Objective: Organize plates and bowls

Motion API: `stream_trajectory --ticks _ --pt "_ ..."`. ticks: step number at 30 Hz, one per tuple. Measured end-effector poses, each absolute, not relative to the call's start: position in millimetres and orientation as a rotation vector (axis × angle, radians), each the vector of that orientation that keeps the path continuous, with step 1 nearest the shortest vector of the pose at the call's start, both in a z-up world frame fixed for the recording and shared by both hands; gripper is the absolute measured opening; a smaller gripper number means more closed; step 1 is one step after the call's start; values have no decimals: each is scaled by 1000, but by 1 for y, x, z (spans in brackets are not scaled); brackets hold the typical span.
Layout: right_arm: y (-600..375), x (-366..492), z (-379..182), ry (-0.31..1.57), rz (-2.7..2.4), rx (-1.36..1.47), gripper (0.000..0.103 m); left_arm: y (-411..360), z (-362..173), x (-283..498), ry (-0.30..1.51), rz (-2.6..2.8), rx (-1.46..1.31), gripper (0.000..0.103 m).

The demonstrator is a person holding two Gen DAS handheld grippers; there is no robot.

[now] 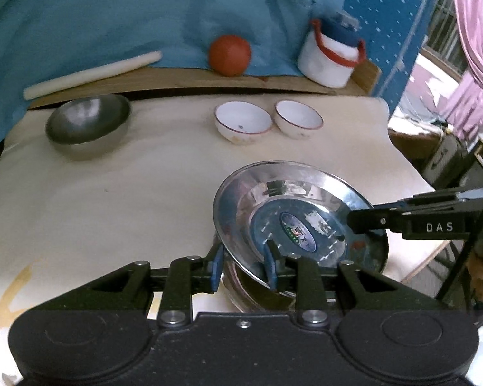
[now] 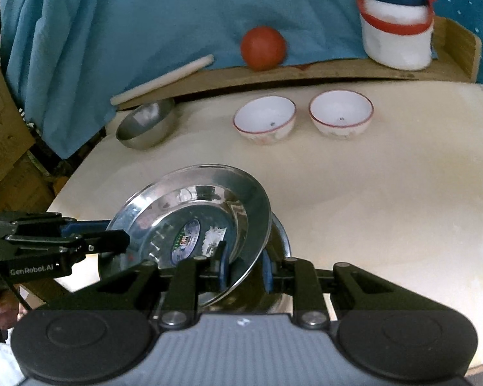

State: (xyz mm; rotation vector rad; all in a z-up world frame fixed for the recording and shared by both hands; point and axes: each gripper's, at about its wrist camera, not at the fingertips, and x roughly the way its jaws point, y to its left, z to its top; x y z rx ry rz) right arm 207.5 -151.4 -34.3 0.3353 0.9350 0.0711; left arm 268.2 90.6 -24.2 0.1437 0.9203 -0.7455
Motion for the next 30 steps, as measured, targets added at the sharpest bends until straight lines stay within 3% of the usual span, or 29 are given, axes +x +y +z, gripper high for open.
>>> stream_trajectory --ticks 30 --pt "-145 203 -47 1019 83 291 27 75 -41 261 997 -750 272 33"
